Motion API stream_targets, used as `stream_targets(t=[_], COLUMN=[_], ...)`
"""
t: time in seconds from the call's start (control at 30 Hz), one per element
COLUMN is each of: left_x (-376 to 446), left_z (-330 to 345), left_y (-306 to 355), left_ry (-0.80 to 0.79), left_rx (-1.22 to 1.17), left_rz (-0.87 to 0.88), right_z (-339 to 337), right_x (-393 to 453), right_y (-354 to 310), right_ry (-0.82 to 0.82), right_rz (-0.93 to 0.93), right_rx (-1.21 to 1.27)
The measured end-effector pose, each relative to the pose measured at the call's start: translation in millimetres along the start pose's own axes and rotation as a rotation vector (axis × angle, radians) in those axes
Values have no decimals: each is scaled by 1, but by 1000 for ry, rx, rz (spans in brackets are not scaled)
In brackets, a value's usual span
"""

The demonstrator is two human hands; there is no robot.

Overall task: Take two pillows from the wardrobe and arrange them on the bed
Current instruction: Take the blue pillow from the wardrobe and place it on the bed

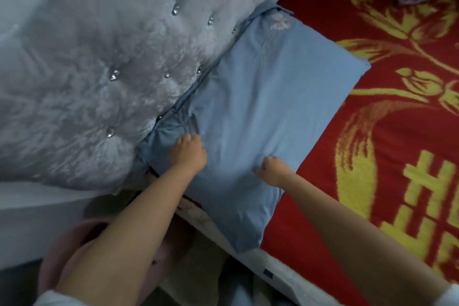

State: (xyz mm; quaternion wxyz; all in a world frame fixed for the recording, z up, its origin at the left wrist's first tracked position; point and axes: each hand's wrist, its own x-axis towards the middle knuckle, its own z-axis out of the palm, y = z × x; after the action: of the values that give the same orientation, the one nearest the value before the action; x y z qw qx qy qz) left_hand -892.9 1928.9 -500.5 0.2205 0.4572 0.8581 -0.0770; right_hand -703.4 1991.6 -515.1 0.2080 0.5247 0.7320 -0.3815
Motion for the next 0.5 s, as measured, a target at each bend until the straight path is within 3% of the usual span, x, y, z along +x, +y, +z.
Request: stream_targets(t=[0.1, 0.23, 0.5], left_x=[-51, -145, -397], left_z=[-13, -31, -24], left_y=[4, 9, 11], left_ry=[57, 200, 385], left_rx=[42, 62, -2], left_rz=[-53, -164, -442], right_z=[-15, -28, 19], right_x=[-34, -101, -281], right_y=[-11, -25, -30], right_ry=[83, 234, 229], right_rz=[-85, -362, -870], right_rx=[-18, -95, -312])
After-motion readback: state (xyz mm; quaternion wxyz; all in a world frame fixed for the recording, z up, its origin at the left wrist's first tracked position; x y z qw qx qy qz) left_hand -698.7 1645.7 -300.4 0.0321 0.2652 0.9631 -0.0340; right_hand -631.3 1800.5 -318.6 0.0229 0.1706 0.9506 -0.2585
